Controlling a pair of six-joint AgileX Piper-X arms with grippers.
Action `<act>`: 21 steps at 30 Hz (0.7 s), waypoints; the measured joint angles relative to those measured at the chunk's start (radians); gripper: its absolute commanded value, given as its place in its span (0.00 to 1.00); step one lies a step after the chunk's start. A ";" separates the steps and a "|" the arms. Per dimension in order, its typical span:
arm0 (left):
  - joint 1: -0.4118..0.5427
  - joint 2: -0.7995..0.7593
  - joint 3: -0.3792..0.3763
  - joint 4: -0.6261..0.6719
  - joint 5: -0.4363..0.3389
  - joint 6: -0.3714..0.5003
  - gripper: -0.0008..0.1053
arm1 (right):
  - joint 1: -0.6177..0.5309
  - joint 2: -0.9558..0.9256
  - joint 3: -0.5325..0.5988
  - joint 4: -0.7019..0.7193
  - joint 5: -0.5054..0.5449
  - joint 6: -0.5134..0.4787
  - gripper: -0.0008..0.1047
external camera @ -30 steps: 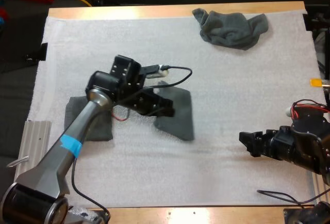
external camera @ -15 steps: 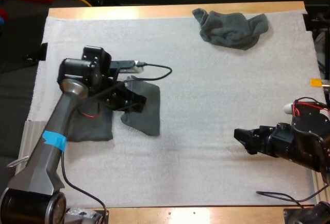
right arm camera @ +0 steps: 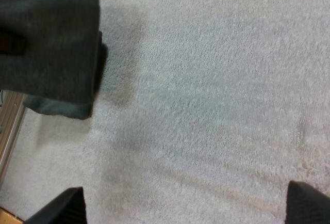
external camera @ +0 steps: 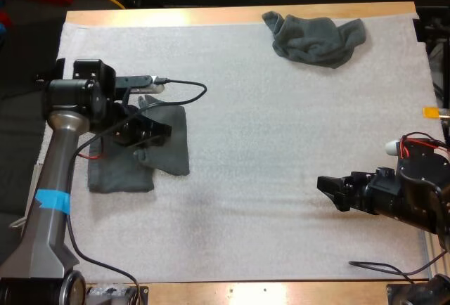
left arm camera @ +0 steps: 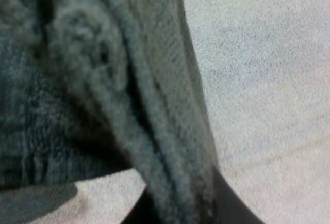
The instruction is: Pick towel from pile, fold and stack
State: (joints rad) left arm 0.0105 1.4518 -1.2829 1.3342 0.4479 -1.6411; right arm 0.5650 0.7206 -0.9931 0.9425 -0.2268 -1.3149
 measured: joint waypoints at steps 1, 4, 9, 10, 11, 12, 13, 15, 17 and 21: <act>0.001 -0.001 0.000 0.002 0.000 0.003 0.01 | 0.000 0.000 0.000 0.000 0.000 0.000 0.71; 0.001 -0.001 0.000 0.012 0.000 0.014 0.01 | 0.000 0.000 0.000 0.000 -0.003 0.000 0.71; 0.001 -0.001 0.000 0.028 0.000 0.023 0.01 | 0.000 0.000 0.000 0.000 -0.008 0.000 0.71; 0.001 -0.001 0.000 0.028 0.000 0.023 0.01 | 0.000 0.000 0.000 0.000 -0.008 0.000 0.71; 0.001 -0.002 0.000 0.028 0.000 0.023 0.01 | 0.000 0.000 0.000 0.000 -0.008 0.000 0.71; 0.001 -0.004 0.000 0.028 0.000 0.023 0.01 | 0.000 0.000 0.000 0.000 -0.008 0.000 0.71; 0.001 -0.004 0.000 0.028 0.000 0.023 0.01 | 0.000 0.000 0.000 0.000 -0.008 0.000 0.71; 0.001 -0.004 0.000 0.028 0.000 0.023 0.01 | 0.000 0.000 0.000 0.000 -0.008 0.000 0.71; 0.001 -0.004 0.000 0.028 -0.005 0.023 0.01 | 0.000 0.000 0.000 0.000 -0.008 0.000 0.71; 0.001 -0.004 0.000 0.028 -0.009 0.027 0.01 | 0.000 0.000 0.000 0.000 -0.025 0.000 0.71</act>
State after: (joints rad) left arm 0.0111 1.4478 -1.2829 1.3625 0.4392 -1.6140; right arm 0.5650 0.7206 -0.9931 0.9425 -0.2520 -1.3149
